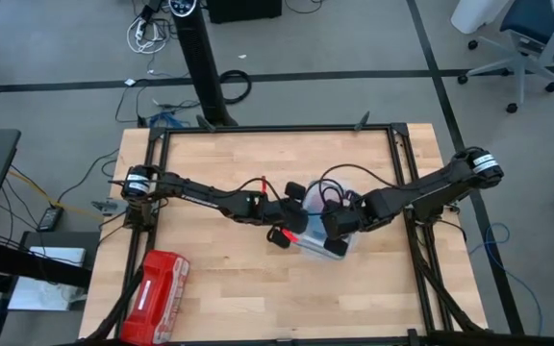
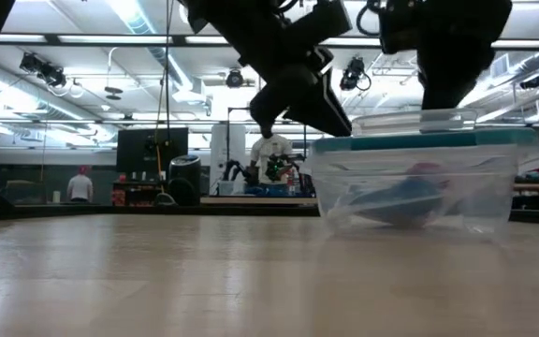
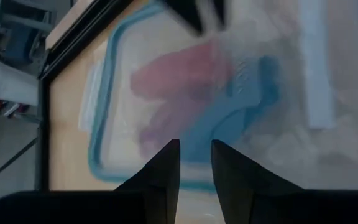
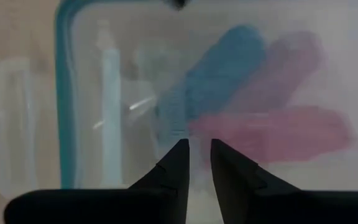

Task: Roll bandage
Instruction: Close the transparent container

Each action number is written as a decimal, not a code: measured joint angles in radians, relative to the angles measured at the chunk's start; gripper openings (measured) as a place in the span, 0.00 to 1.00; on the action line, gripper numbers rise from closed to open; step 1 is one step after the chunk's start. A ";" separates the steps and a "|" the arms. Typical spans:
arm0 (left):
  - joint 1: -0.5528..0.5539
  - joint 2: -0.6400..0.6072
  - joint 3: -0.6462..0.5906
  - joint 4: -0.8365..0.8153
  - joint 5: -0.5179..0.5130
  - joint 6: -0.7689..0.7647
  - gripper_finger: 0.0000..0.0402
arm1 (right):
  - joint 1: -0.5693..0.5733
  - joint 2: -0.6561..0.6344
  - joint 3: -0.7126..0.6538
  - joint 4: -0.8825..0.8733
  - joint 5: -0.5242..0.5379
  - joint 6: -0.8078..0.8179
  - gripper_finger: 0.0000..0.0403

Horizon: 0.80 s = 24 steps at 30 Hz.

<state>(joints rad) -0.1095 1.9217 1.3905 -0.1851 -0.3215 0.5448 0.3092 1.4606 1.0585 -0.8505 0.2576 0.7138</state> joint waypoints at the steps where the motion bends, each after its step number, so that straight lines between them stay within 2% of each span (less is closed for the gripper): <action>1: -0.003 0.000 0.005 -0.005 0.008 -0.003 0.23 | 0.000 -0.008 0.009 -0.016 0.015 -0.005 0.16; 8: -0.005 0.000 0.022 -0.038 0.029 -0.027 0.23 | -0.001 -0.072 0.067 -0.092 0.047 -0.032 0.13; 13: -0.005 0.000 0.022 -0.077 0.022 -0.032 0.23 | 0.017 -0.119 0.068 -0.158 -0.036 0.012 0.12; 19: -0.005 0.000 0.021 -0.070 0.102 -0.050 0.23 | 0.092 -0.114 0.047 -0.113 -0.071 0.054 0.12; 24: -0.004 0.000 0.021 -0.103 0.103 -0.052 0.23 | 0.103 -0.055 -0.002 -0.093 -0.045 0.079 0.12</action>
<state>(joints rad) -0.1135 1.9213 1.4117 -0.2878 -0.2184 0.4927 0.4125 1.4057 1.0569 -0.9434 0.2131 0.7933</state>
